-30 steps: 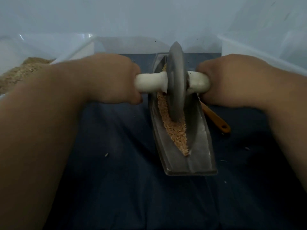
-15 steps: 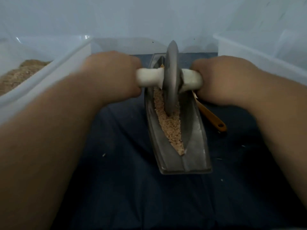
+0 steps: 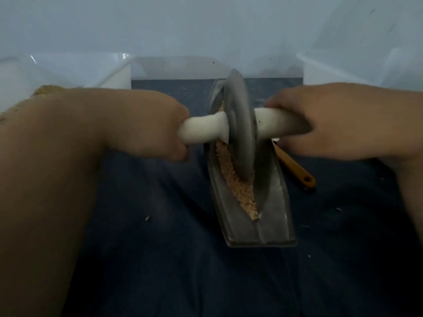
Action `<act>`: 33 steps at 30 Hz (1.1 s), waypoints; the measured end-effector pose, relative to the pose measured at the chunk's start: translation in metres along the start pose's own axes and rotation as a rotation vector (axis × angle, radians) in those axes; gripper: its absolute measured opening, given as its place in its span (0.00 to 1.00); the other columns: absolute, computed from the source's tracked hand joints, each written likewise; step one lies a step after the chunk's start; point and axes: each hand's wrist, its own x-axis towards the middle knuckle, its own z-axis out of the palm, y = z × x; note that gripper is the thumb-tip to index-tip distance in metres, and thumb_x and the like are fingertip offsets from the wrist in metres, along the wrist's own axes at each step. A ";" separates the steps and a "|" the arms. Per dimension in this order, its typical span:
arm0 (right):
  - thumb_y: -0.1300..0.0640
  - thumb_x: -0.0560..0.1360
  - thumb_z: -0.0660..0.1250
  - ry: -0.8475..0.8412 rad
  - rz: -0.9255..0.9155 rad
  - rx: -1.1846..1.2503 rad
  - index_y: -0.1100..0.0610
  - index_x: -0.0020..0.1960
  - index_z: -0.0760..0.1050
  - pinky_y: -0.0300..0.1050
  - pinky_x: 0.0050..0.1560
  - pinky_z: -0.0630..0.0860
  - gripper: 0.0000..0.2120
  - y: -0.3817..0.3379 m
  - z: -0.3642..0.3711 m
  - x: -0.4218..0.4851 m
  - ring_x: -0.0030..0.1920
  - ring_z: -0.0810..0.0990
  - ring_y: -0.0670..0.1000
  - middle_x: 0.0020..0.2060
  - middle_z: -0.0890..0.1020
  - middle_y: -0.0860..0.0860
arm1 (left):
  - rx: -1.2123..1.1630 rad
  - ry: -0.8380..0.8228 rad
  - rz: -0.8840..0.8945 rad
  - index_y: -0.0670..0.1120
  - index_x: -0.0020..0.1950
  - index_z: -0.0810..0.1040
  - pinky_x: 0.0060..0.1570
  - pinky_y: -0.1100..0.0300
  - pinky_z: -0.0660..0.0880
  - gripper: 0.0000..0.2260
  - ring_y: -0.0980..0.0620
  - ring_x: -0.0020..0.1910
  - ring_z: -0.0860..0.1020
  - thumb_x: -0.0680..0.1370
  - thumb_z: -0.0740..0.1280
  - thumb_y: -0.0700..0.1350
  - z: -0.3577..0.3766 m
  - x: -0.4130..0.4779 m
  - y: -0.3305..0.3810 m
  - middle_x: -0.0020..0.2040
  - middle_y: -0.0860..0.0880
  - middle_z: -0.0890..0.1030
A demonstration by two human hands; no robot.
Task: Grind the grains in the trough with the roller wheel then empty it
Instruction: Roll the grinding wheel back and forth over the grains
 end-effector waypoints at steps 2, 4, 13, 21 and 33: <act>0.34 0.63 0.61 -0.076 -0.012 0.028 0.35 0.51 0.68 0.40 0.36 0.71 0.18 -0.007 -0.009 -0.016 0.39 0.76 0.40 0.37 0.77 0.40 | -0.032 -0.091 0.059 0.56 0.42 0.76 0.36 0.55 0.76 0.27 0.57 0.32 0.79 0.54 0.59 0.73 -0.009 -0.017 0.001 0.33 0.54 0.81; 0.30 0.61 0.59 -0.107 -0.032 0.050 0.35 0.51 0.68 0.41 0.37 0.71 0.20 -0.011 -0.016 -0.024 0.43 0.74 0.37 0.37 0.77 0.40 | -0.096 -0.124 0.129 0.58 0.43 0.75 0.34 0.58 0.75 0.29 0.60 0.32 0.79 0.54 0.57 0.76 -0.016 -0.026 0.001 0.35 0.59 0.81; 0.42 0.76 0.58 0.162 -0.038 0.072 0.38 0.64 0.67 0.44 0.40 0.69 0.16 0.019 0.025 0.025 0.45 0.75 0.42 0.49 0.79 0.42 | 0.094 0.406 -0.083 0.48 0.60 0.70 0.55 0.45 0.70 0.24 0.39 0.52 0.75 0.72 0.63 0.63 0.027 0.029 -0.002 0.56 0.42 0.75; 0.47 0.81 0.58 0.519 -0.002 -0.209 0.49 0.73 0.67 0.56 0.53 0.70 0.21 0.024 0.048 0.057 0.55 0.75 0.62 0.56 0.79 0.56 | -0.176 0.463 0.032 0.49 0.70 0.66 0.62 0.46 0.63 0.22 0.40 0.62 0.68 0.78 0.63 0.55 0.040 0.050 -0.021 0.63 0.44 0.70; 0.27 0.58 0.54 -0.064 -0.050 0.079 0.13 0.50 0.60 0.29 0.40 0.59 0.20 0.001 -0.018 -0.011 0.45 0.68 0.23 0.40 0.72 0.21 | -0.169 -0.037 0.180 0.60 0.47 0.76 0.41 0.60 0.69 0.15 0.60 0.39 0.75 0.65 0.60 0.63 -0.017 -0.022 -0.005 0.39 0.57 0.78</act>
